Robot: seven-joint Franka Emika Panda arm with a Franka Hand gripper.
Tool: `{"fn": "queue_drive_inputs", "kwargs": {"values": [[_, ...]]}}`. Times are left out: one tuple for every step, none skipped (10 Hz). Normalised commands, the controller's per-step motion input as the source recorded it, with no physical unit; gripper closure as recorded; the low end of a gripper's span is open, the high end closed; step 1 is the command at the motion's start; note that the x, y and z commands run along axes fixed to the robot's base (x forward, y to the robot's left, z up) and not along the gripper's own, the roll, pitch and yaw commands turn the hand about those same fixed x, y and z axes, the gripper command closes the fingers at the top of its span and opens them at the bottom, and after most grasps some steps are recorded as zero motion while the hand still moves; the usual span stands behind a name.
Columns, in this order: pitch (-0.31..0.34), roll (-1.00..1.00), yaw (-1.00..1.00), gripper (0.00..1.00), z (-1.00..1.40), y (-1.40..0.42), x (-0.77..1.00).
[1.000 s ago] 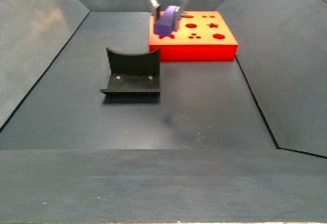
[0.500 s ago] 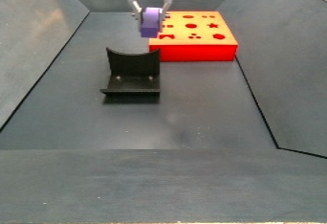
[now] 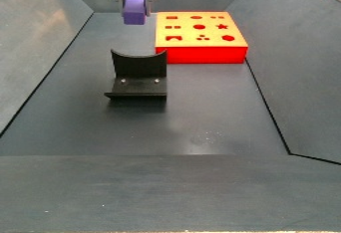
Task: Pick up the rectangle object. Move up. Place the rectangle object on the fixture. Regrasp the rectangle object. Move to above the board. Insert the rectangle object.
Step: Place the rectangle object on the fixture.
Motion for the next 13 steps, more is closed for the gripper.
{"fn": "queue_drive_inputs", "kwargs": {"values": [[0.153, -1.00, 0.00, 1.00, 0.02, 0.12, 0.06], [0.178, -0.96, -0.02, 1.00, 0.04, 0.07, 0.06], [0.168, -0.70, -0.05, 1.00, 0.02, 0.07, 0.07], [0.153, -0.52, -0.07, 1.00, 0.00, 0.06, 0.08], [0.140, -0.35, -0.08, 1.00, 0.00, 0.05, 0.08], [0.119, -0.25, -0.09, 1.00, 0.00, 0.04, 0.07], [0.092, -0.20, -0.09, 1.00, 0.00, 0.04, 0.06], [-0.038, -1.00, -0.13, 1.00, -1.00, 0.06, 0.10], [-0.043, -1.00, -0.13, 1.00, -1.00, 0.07, 0.10], [-0.032, -1.00, -0.12, 1.00, -1.00, 0.08, 0.11], [-0.009, -1.00, -0.11, 1.00, -1.00, 0.08, 0.12], [0.004, -1.00, -0.11, 1.00, -1.00, 0.08, 0.13], [0.009, -0.98, -0.11, 1.00, -1.00, 0.09, 0.13]]}}
